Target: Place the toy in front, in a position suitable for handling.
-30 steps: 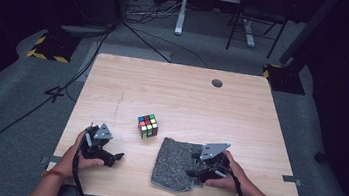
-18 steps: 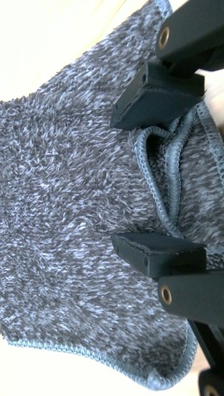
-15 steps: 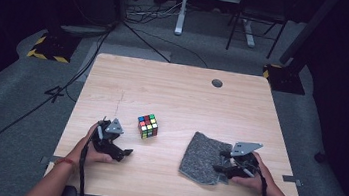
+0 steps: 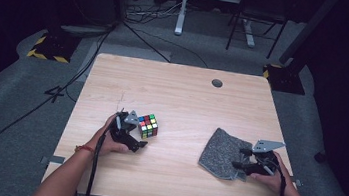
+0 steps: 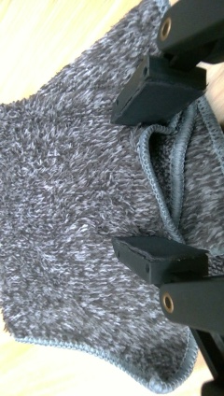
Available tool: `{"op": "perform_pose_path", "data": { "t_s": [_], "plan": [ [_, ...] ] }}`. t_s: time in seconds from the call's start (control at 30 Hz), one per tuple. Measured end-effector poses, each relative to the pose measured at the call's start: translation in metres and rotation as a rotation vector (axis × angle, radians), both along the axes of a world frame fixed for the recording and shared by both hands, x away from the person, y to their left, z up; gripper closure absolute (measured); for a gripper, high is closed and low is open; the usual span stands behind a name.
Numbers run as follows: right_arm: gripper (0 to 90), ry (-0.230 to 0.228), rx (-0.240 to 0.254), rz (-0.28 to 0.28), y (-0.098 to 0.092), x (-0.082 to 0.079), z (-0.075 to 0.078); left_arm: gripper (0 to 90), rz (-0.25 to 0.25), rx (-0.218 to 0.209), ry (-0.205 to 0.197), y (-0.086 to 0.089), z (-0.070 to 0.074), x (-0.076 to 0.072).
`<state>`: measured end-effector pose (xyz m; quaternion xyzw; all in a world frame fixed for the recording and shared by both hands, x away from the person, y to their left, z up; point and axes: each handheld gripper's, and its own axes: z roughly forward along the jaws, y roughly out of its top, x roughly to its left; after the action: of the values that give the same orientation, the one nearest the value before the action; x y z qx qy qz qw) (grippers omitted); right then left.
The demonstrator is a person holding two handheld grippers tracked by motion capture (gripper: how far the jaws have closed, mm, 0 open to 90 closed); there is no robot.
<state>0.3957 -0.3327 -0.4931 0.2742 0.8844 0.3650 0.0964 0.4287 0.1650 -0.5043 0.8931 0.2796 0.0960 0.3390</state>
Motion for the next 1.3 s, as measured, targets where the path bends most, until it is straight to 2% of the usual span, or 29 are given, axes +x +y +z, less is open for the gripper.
{"op": "perform_pose_path", "data": {
  "t_s": [0.13,0.17,0.2,0.27,0.33,0.37,0.57,0.63,0.67,0.7,0.83,0.9,1.07,1.13,1.17,1.2,1.23,1.3],
  "plan": [
    [34.8,-0.007,0.004,-0.003,0.000,-0.001,-0.001,3.7,-0.039,-0.013,-0.010,-0.006,0.000,0.005],
    [34.5,-0.011,0.001,-0.004,0.000,-0.001,-0.001,9.1,-0.041,-0.018,-0.014,-0.007,0.001,0.005],
    [34.5,-0.011,0.001,-0.004,0.000,-0.001,-0.001,9.1,-0.042,-0.026,-0.017,-0.007,0.001,0.005],
    [34.5,-0.010,0.004,-0.004,0.000,-0.001,-0.001,16.1,-0.035,-0.037,-0.024,-0.007,0.001,0.005],
    [34.5,-0.009,0.006,-0.002,-0.001,-0.001,-0.001,18.7,-0.032,-0.039,-0.032,-0.006,0.002,0.005],
    [34.5,-0.009,0.005,-0.002,0.000,-0.001,-0.001,31.7,-0.021,-0.050,-0.033,-0.005,0.002,0.005],
    [33.5,-0.014,-0.004,-0.004,0.001,-0.002,0.000,33.2,-0.046,-0.058,-0.038,-0.008,0.002,0.003],
    [31.3,-0.015,-0.004,-0.020,0.002,-0.003,0.002,33.6,-0.064,-0.057,-0.036,-0.009,0.002,0.003],
    [31.0,-0.028,0.005,-0.037,0.002,-0.003,0.004,33.8,-0.074,-0.058,-0.037,-0.010,0.003,0.003],
    [30.5,-0.052,0.034,-0.055,0.002,-0.005,0.010,33.9,-0.081,-0.059,-0.035,-0.010,0.002,0.002],
    [28.4,-0.083,0.068,-0.072,0.004,-0.008,0.019,33.9,-0.118,-0.057,-0.029,-0.013,0.003,-0.005],
    [27.6,-0.091,0.073,-0.058,0.009,-0.010,0.021,33.9,-0.139,-0.061,-0.036,-0.015,0.002,-0.010],
    [26.0,-0.100,0.034,-0.009,0.027,-0.015,0.021,33.9,-0.196,-0.053,-0.034,-0.022,0.003,-0.018],
    [25.8,-0.090,0.009,0.012,0.034,-0.014,0.017,34.0,-0.224,-0.052,-0.030,-0.027,0.003,-0.021],
    [25.3,-0.085,-0.012,0.012,0.036,-0.013,0.015,34.0,-0.240,-0.055,-0.029,-0.030,0.003,-0.023],
    [24.2,-0.052,-0.025,0.005,0.037,-0.010,0.009,34.0,-0.259,-0.052,-0.033,-0.033,0.003,-0.025],
    [24.2,-0.052,-0.025,0.005,0.037,-0.010,0.009,34.0,-0.273,-0.051,-0.031,-0.036,0.003,-0.027],
    [23.8,-0.039,-0.059,-0.008,0.037,-0.007,0.003,34.0,-0.305,-0.050,-0.032,-0.044,0.003,-0.030]
  ]
}}
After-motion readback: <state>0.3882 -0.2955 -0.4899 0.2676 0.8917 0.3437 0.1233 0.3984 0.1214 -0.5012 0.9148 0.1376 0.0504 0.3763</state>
